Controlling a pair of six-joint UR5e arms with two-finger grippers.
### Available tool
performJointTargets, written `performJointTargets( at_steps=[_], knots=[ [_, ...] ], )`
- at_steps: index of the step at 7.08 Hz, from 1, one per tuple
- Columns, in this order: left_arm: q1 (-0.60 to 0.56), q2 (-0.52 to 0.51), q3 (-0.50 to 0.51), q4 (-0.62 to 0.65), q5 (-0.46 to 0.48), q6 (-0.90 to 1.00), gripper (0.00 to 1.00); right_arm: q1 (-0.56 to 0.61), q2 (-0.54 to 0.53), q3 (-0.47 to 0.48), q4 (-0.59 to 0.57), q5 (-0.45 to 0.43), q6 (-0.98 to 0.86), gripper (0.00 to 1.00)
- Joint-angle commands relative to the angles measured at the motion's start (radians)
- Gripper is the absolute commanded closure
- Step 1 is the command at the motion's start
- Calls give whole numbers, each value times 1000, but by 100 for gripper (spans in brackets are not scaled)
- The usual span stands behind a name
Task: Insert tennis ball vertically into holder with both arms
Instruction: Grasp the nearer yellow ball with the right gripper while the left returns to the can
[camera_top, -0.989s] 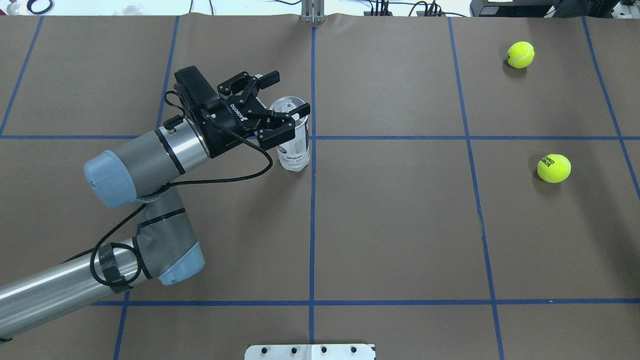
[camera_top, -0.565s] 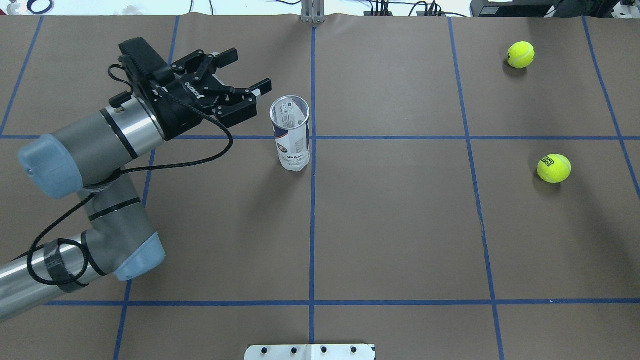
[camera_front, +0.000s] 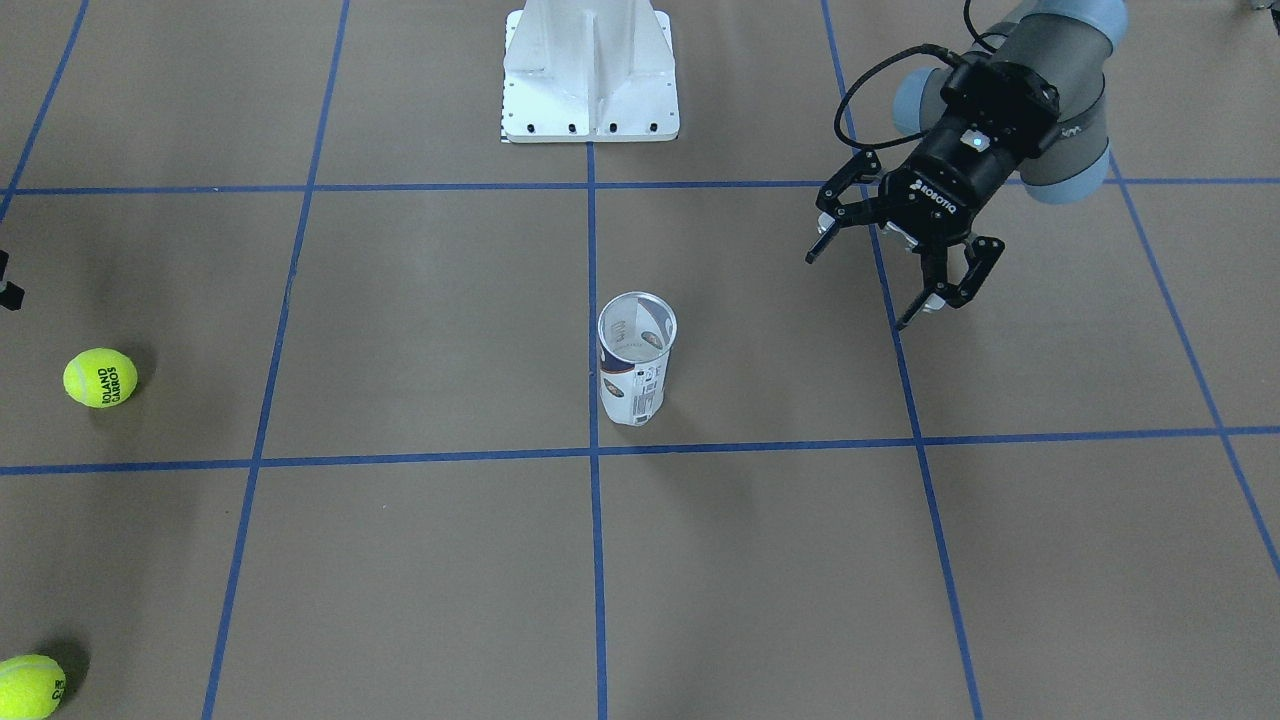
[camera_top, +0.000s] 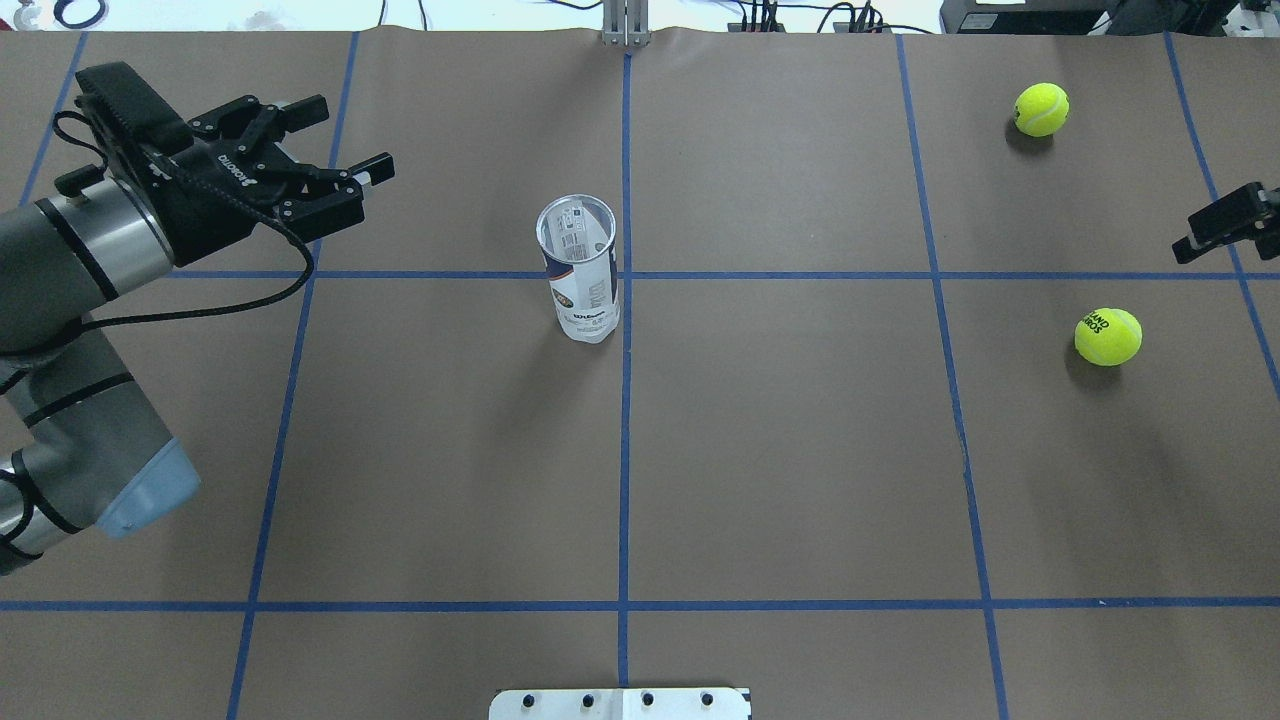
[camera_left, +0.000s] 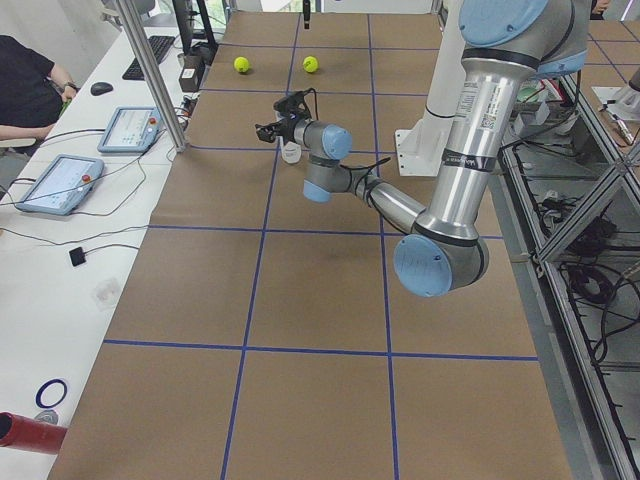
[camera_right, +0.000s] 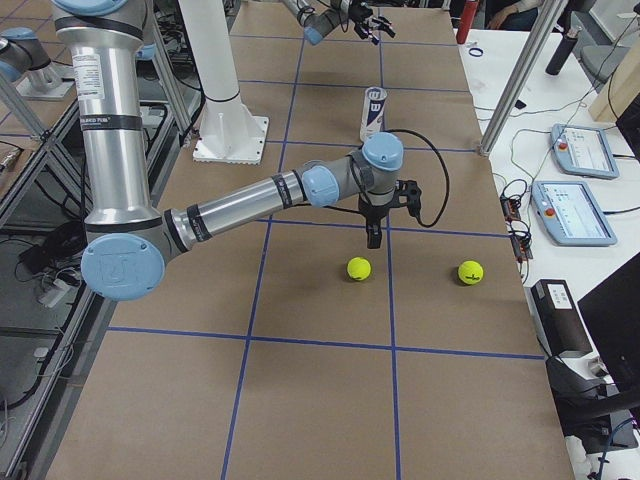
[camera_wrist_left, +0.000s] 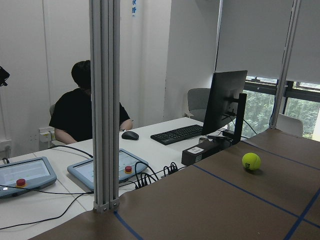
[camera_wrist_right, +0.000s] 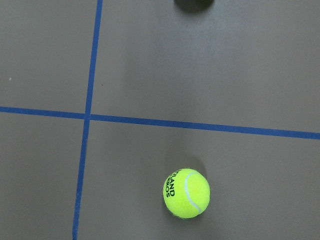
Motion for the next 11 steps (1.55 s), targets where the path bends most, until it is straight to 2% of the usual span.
performJointTargets(
  at_steps=[1, 3, 5, 7, 9, 11],
  knots=[
    [-5, 13, 2, 3, -12, 0, 1, -99, -33, -56, 89, -103, 16, 0],
    [-5, 93, 11, 3, -128, 3, 1, -157, -34, -113, 128, -135, 13, 0],
    [-4, 109, 17, 3, -127, 3, 1, -206, -27, -147, 131, -177, 12, 0],
    [-4, 109, 22, 0, -127, 3, 1, -228, 1, -178, 131, -180, 10, 0],
    [-4, 109, 24, 1, -127, 3, 1, -240, 64, -253, 131, -186, 9, 0],
    [-4, 109, 25, 1, -126, 3, 1, -251, 68, -270, 131, -205, 7, 0]
  ],
)
